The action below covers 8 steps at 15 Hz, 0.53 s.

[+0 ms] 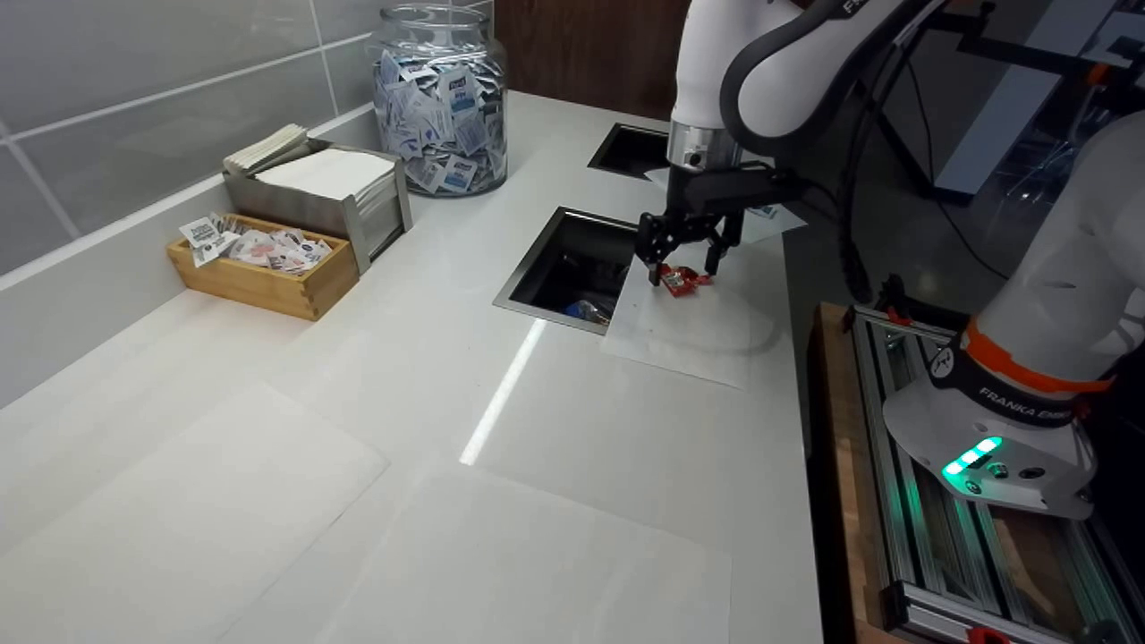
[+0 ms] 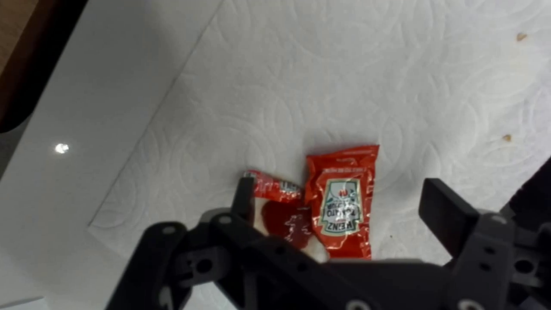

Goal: Remove a red sachet from the paper and drop it in the cabinet waste bin opening

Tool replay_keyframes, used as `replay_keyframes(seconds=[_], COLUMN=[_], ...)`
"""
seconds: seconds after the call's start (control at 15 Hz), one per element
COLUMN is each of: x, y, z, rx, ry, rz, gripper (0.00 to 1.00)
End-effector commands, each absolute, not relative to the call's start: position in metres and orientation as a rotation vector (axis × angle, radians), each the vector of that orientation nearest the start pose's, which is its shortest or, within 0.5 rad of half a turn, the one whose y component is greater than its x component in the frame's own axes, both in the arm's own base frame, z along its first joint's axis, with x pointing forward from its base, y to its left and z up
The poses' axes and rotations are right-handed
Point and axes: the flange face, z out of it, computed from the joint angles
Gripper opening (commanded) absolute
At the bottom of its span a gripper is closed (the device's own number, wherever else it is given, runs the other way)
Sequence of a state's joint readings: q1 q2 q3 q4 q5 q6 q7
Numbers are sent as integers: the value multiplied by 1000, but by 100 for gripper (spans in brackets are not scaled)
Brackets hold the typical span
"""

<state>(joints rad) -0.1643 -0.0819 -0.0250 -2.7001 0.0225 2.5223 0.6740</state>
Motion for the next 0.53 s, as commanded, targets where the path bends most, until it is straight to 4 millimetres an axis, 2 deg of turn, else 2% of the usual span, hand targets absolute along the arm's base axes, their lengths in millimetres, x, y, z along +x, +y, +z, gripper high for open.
replay_keyframes(seconds=[0.0, 0.47], x=[392, 392], y=[-74, -72], z=[245, 242], rx=[-2822, -2787], ry=[1337, 1341], rz=[160, 187], gripper=[97, 87])
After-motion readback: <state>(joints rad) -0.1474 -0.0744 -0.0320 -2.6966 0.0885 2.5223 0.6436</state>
